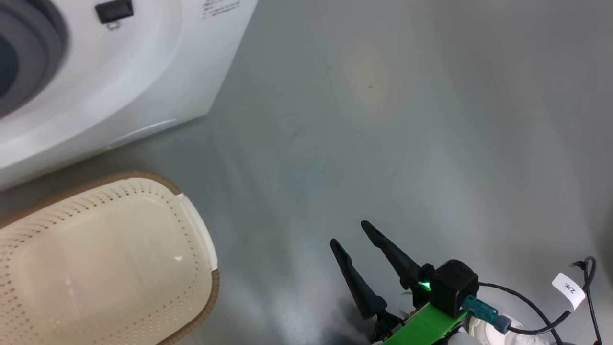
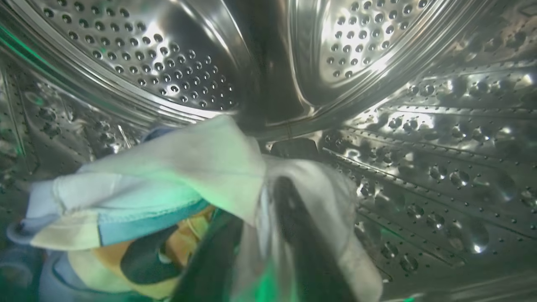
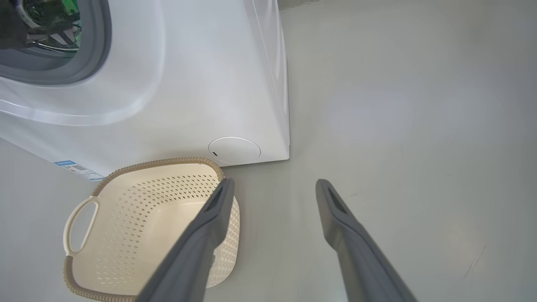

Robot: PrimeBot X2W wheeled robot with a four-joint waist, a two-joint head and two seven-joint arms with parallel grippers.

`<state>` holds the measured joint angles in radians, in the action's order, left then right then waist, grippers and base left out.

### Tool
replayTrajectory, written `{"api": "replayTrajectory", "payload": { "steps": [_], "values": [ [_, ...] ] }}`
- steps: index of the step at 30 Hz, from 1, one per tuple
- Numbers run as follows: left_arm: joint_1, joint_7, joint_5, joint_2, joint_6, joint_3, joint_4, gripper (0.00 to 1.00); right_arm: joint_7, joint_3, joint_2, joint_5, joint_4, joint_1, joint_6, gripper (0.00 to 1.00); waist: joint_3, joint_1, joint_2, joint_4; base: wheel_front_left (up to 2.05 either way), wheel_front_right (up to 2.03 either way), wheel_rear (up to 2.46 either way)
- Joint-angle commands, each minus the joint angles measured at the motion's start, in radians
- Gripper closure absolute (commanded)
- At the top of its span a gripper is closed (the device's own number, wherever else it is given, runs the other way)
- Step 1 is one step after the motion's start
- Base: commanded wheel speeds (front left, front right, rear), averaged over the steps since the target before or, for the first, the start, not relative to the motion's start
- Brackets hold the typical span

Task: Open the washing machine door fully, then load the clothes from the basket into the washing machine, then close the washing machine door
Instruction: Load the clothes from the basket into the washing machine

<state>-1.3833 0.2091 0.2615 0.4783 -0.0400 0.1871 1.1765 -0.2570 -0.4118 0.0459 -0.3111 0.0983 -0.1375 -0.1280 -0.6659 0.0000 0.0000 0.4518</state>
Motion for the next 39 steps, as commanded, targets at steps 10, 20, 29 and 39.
{"api": "replayTrajectory", "payload": {
  "steps": [10,20,29,39],
  "values": [
    [0.028,0.024,0.046,-0.066,-0.03,-0.018,0.054,0.0,-0.005,-0.005,0.004,0.002,0.002,0.021,-0.003,0.0,0.098,0.0,0.0,-0.078,0.0,0.0,0.0],
    [0.183,0.052,0.078,-0.172,-0.074,-0.048,-0.026,0.0,-0.005,0.005,0.004,0.005,0.025,0.029,-0.003,0.0,0.216,0.0,0.0,-0.144,0.0,0.0,0.0],
    [0.382,0.052,0.09,-0.263,-0.073,-0.095,-0.194,0.0,-0.005,0.02,0.004,0.015,0.044,0.042,-0.003,0.0,0.313,0.0,0.0,-0.211,0.0,0.0,0.0],
    [0.606,0.053,0.079,-0.37,-0.032,-0.125,-0.335,0.0,-0.005,0.079,0.004,0.035,0.05,0.06,-0.003,0.0,0.404,0.0,0.0,-0.298,0.0,0.0,0.0]
  ]
}}
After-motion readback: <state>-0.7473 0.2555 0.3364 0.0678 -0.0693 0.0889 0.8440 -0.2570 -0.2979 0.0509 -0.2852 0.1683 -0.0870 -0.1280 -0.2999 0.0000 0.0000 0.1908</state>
